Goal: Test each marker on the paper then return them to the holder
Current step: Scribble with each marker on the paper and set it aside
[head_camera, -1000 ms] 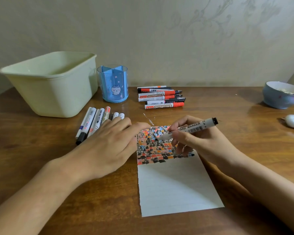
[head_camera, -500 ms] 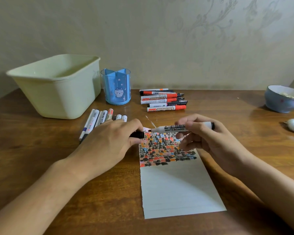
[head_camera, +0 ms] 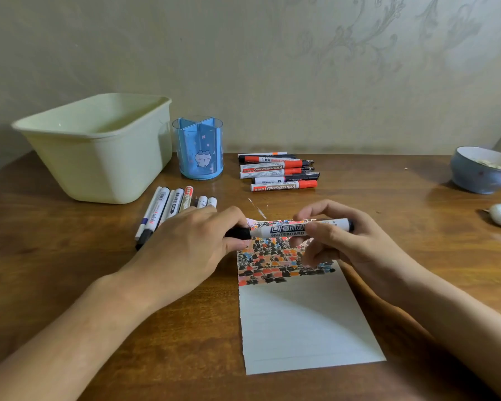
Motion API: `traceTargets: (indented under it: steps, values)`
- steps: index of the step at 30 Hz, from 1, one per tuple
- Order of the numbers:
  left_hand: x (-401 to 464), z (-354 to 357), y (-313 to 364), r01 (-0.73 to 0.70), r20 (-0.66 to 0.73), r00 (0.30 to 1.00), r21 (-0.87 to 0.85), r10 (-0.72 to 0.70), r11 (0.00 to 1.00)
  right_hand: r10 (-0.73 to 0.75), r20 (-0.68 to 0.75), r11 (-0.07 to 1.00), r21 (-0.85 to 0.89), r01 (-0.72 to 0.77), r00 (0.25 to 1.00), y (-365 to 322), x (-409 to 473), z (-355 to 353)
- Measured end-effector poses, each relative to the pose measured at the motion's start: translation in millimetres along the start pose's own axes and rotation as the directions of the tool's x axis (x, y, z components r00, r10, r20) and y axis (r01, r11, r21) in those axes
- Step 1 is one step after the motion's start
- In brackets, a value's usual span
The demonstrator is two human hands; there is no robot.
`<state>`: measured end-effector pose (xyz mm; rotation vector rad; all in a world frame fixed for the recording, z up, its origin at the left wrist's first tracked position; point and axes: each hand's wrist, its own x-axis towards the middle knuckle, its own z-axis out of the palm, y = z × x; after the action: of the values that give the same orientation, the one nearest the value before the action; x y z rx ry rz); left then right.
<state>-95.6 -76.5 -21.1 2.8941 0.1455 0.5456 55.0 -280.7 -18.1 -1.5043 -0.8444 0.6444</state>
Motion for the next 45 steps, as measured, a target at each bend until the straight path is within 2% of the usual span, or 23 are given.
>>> traceTargets:
  steps: [9,13,18,22,26,30,33,37,42,45]
  values:
    - [-0.2,-3.8,2.9,0.006,-0.011,1.000,-0.076,-0.006,0.997,-0.087,0.039,0.969,-0.227,0.093,0.995,4.1,0.0,-0.3]
    - [-0.9,-4.6,8.2,0.028,-0.067,0.997,-0.150,-0.039,0.988,-0.106,0.033,0.963,-0.244,0.111,0.994,4.4,-0.5,1.1]
    - [-2.3,-10.6,12.9,0.011,-0.170,0.985,-0.163,-0.039,0.987,-0.144,0.013,0.966,-0.217,0.143,0.989,3.8,-0.4,3.1]
    - [-2.5,-13.4,15.4,-0.018,-0.163,0.986,-0.180,-0.012,0.983,-0.156,0.006,0.966,-0.210,0.154,0.988,2.6,-2.4,4.7]
    - [-3.1,-13.7,15.8,-0.047,-0.173,0.985,-0.117,0.027,0.992,-0.128,0.002,0.972,-0.197,0.126,0.992,4.2,-1.9,5.7]
    - [-3.3,-14.2,14.3,-0.047,-0.117,0.993,-0.105,0.034,0.993,-0.085,0.023,0.968,-0.236,0.088,0.996,-1.4,-0.1,3.5]
    - [-3.9,-16.1,10.8,-0.021,-0.070,0.997,-0.008,0.021,1.000,-0.095,0.059,0.945,-0.307,0.109,0.994,-5.0,0.4,5.8]
    - [-2.2,-14.7,11.8,-0.084,-0.073,0.993,0.071,0.089,0.994,-0.090,0.101,0.933,-0.339,0.120,0.991,-1.9,-0.2,8.6]
    - [-4.0,-12.2,16.9,-0.167,0.050,0.985,-0.015,0.167,0.986,-0.111,0.056,0.966,-0.228,0.121,0.992,5.0,3.2,7.6]
    - [-4.6,-18.1,20.2,-0.186,0.095,0.977,-0.054,0.191,0.981,-0.143,0.017,0.965,-0.219,0.144,0.990,8.4,6.1,2.7]
